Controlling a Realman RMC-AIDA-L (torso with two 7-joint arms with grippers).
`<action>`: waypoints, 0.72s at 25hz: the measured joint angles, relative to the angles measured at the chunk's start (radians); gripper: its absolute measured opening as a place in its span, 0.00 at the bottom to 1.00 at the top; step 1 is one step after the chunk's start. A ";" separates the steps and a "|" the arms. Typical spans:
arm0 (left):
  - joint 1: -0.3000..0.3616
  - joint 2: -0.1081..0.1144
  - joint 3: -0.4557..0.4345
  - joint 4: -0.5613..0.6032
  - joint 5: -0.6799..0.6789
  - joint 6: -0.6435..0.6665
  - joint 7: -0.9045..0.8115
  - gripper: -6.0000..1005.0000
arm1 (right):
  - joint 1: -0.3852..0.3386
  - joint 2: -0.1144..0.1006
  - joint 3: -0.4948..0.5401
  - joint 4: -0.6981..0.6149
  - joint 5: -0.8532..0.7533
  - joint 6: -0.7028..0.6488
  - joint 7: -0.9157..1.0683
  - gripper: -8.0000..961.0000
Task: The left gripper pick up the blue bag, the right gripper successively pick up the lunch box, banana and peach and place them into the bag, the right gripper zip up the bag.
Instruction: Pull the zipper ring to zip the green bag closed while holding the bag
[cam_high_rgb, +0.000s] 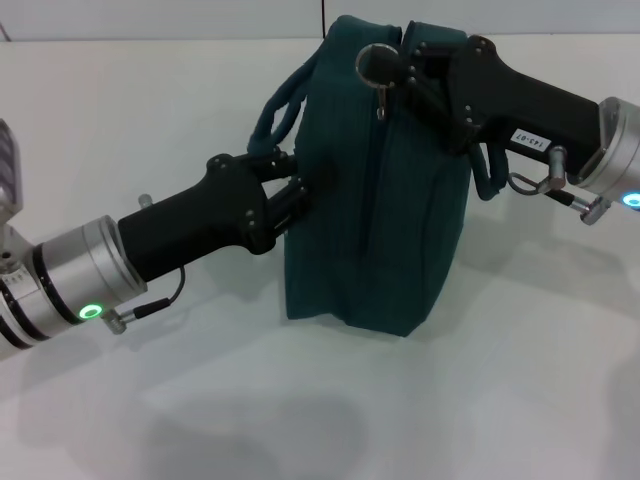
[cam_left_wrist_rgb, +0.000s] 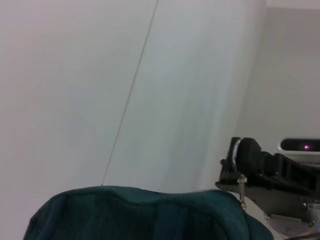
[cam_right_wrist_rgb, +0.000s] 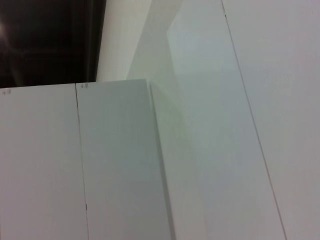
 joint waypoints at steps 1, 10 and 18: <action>-0.001 0.000 0.004 0.001 0.000 0.000 0.000 0.44 | 0.000 0.000 0.000 0.000 0.000 0.000 0.000 0.08; -0.013 0.004 0.047 0.003 0.002 0.000 0.002 0.16 | -0.005 0.000 0.002 0.000 0.016 -0.003 0.000 0.09; -0.014 0.009 0.112 0.007 0.005 0.009 -0.002 0.07 | -0.028 0.000 0.002 -0.001 0.051 0.010 0.000 0.09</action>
